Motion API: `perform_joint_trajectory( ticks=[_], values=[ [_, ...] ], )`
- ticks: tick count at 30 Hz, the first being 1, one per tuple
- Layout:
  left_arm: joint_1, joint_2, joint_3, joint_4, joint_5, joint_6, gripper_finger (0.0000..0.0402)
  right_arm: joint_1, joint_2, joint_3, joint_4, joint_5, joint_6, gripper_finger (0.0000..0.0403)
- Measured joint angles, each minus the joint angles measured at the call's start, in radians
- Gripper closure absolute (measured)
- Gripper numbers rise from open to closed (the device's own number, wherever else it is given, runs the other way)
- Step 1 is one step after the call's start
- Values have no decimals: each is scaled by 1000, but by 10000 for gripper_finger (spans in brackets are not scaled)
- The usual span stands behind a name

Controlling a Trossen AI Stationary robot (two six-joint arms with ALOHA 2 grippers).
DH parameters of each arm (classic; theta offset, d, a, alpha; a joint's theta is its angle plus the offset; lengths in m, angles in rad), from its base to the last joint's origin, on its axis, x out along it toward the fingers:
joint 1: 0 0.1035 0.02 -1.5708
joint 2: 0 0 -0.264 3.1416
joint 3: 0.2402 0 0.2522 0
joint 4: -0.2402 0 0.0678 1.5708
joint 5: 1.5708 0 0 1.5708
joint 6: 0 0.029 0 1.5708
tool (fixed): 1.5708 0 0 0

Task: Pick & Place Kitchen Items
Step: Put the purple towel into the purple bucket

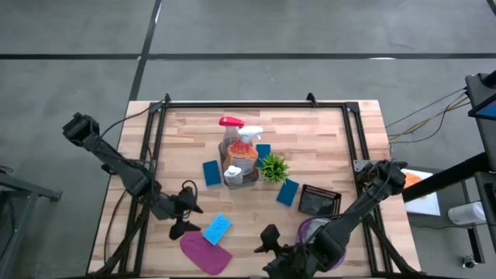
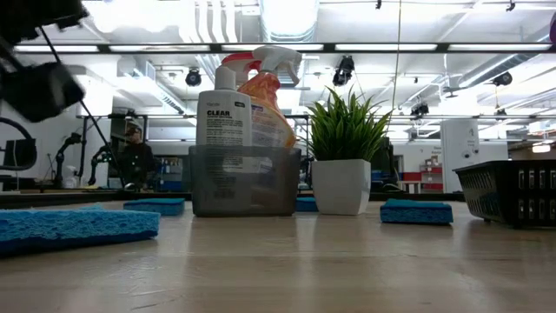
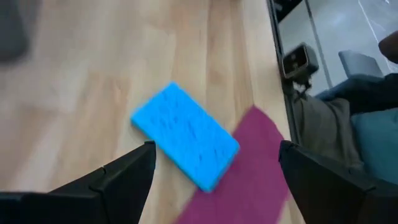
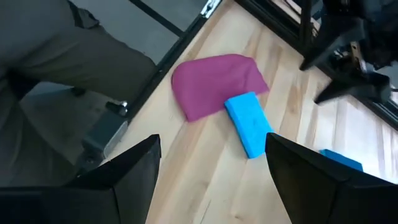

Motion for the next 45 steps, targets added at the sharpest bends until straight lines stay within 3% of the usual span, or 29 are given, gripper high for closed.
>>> perform_joint_trajectory(
  ticks=[11,21,27,33,38,45],
  values=[
    [-101,182,1,8,30,-294,59,6,0,0,-61,4,67,117],
    [-120,394,105,-63,141,-340,59,8,0,0,-65,4,79,117],
    [-120,508,231,-265,148,-336,59,9,0,0,-65,3,83,117],
    [-119,531,303,-533,87,-374,64,9,0,0,-66,4,82,117],
    [-119,533,341,-755,79,-458,109,9,0,0,-70,4,83,117],
    [-119,533,348,-752,107,-470,246,9,0,0,-73,6,83,117]
  ],
)
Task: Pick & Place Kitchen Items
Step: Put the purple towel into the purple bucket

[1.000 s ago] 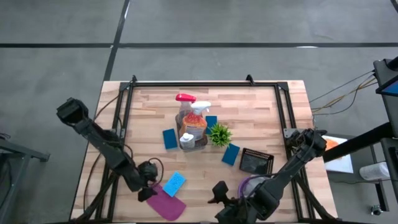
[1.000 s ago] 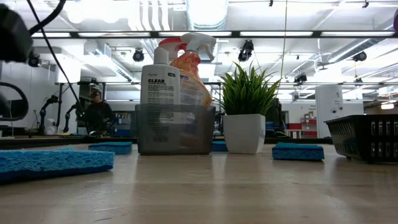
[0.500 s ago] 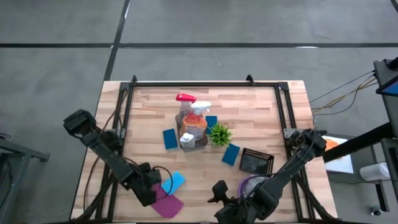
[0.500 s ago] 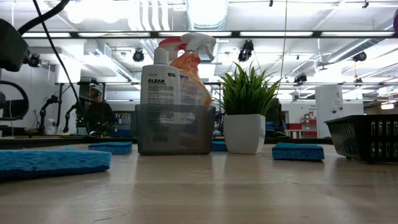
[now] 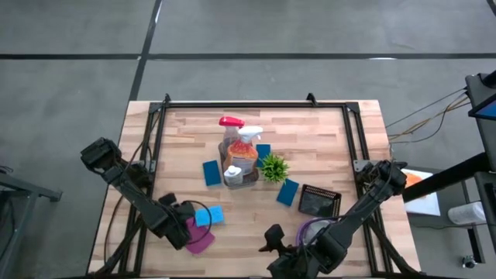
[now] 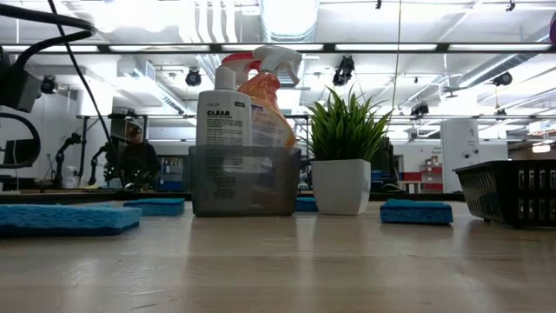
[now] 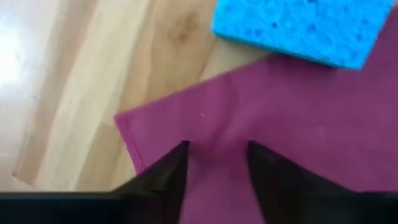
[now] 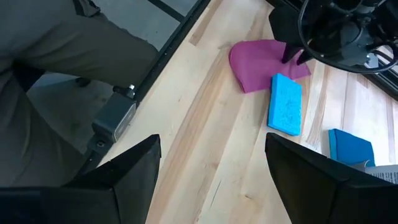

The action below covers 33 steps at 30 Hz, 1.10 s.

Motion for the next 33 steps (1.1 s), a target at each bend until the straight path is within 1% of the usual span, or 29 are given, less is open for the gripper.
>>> perform_joint_trajectory(
  ticks=[5,6,10,18,21,24,26,29,33],
  values=[
    [0,-5,7,2,77,9,373,0,0,0,0,1,0,117],
    [-1,-7,10,0,90,9,387,0,0,0,0,1,0,117],
    [-5,-14,29,-1,132,21,397,0,0,0,0,1,0,117],
    [-13,-28,108,14,132,104,400,0,0,0,-3,0,0,117],
    [-21,-29,121,84,122,159,400,1,0,0,-4,0,7,117],
    [-33,-28,120,186,85,221,400,2,0,0,-7,0,13,117],
    [-38,-28,111,259,79,254,396,3,0,0,-8,0,15,117],
    [-49,-27,106,325,68,284,370,3,0,0,-8,0,15,117],
    [-75,-27,103,365,46,316,305,3,0,0,-9,0,22,117]
  ],
)
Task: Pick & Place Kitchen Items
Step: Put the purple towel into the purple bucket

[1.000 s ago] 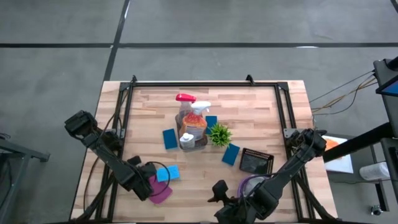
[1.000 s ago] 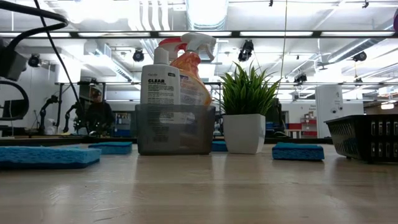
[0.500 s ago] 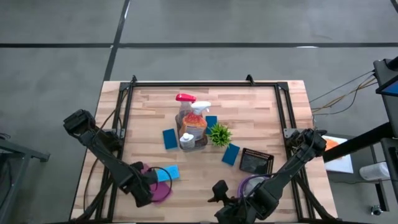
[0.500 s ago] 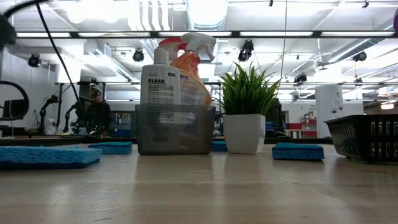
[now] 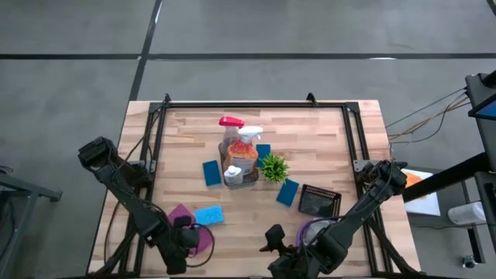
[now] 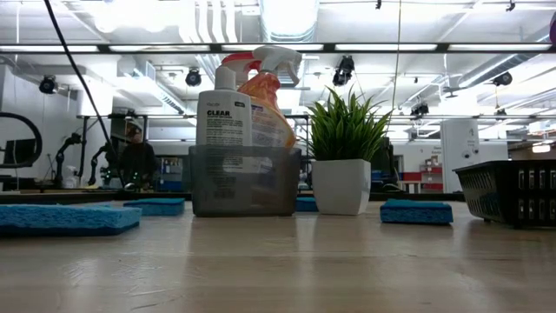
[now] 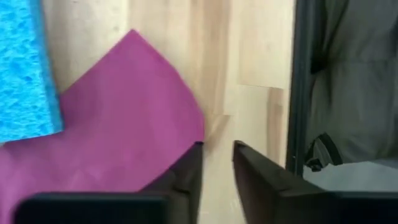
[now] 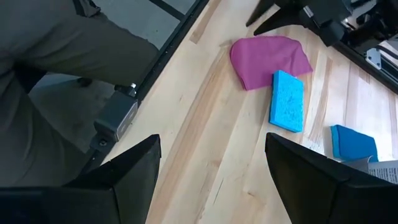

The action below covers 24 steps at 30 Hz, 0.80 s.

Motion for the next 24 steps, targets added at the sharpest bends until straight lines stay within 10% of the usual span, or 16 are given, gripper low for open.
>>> perform_joint_trajectory(
  ticks=[11,24],
  values=[
    [-46,54,-1,2,-98,3,145,0,0,0,-7,0,1,117],
    [-45,176,5,-74,-93,-88,150,0,1,0,-7,0,5,117]
  ],
)
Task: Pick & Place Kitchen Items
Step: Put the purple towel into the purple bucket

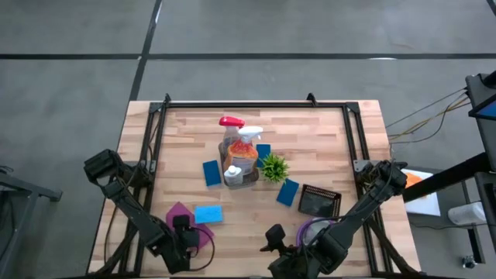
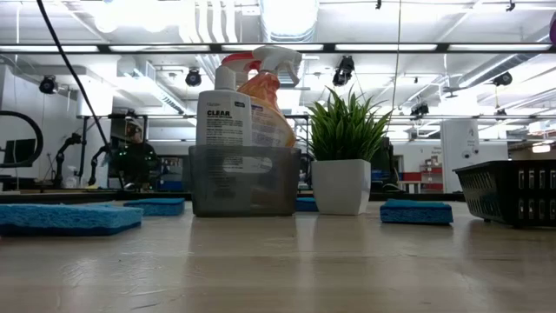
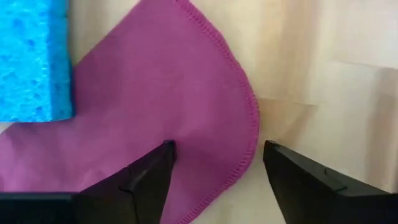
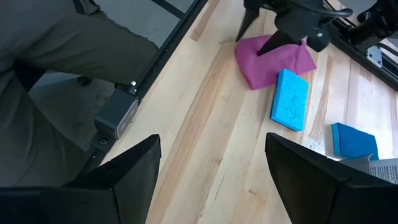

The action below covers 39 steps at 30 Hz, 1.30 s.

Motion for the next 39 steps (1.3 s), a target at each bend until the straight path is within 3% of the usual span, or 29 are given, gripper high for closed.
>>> perform_joint_trajectory(
  ticks=[4,12,18,25,31,39],
  values=[
    [0,-1,-1,-30,-2,-38,205,0,0,0,0,0,3,117],
    [1,-14,-3,-40,25,-80,385,0,1,0,0,0,3,117],
    [-7,-75,-4,-37,78,-124,397,0,1,0,0,0,6,117],
    [-15,-168,32,-25,35,-66,398,0,1,-26,61,-7,-4,117],
    [-13,-255,41,-4,-41,17,398,-16,2,-137,303,-86,-98,117],
    [23,-316,42,9,-165,115,399,-101,2,-250,570,-107,-219,117]
  ],
)
